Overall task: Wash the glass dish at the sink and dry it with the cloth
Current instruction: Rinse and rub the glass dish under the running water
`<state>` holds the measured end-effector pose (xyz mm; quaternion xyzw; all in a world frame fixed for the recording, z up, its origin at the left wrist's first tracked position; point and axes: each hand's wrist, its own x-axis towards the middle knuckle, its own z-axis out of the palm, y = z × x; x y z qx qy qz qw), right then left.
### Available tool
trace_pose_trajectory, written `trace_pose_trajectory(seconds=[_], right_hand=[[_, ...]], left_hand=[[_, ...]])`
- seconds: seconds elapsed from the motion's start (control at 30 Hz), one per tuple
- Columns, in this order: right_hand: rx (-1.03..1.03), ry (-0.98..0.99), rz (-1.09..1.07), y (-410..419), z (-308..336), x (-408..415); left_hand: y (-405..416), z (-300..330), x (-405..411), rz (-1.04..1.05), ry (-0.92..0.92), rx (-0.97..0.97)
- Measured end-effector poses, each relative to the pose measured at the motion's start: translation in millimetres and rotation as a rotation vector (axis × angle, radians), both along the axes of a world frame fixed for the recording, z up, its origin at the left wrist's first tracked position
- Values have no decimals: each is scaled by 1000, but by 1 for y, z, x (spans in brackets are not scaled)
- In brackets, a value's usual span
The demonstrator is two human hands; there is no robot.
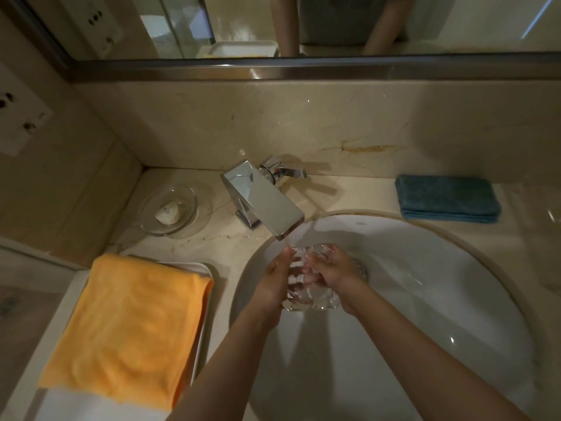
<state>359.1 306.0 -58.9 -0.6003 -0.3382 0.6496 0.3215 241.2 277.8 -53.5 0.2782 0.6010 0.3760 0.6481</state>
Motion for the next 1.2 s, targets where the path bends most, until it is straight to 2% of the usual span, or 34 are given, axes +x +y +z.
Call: trace_pose_trajectory(seconds=[0.2,0.33,0.43,0.53,0.6,0.67,0.77,0.83,0.97,1.07,1.2], right_hand=[[206,-231,16,-7,-8,0],[111,-263,-165,-5,-17,10],[81,-376,-169,-5,-19,17],[103,-513,-98,-9,-19,16],[187,-505,0,-13,-14,11],[340,-511,247,-21,-12,4],[555,-757,722,-36,-11,-10],[532,-789,922,-42,-10,-15],[455,-866,1007,-41,-11,-8],[427,-994,934,-38,-16,-3],[354,-1048,834,-45,-16,-8]], left_hand=[[-1,-4,4,126,29,-45],[-4,-8,4,215,55,-80],[-6,-9,2,262,87,-88],[-6,-8,3,281,87,-100],[-5,-8,4,295,76,-100],[-5,-6,6,302,81,-102],[-4,-6,9,286,142,-93],[-4,-7,8,287,187,-77],[-1,-9,7,271,203,-60],[1,-7,8,274,147,-35],[5,-5,8,305,149,-24]])
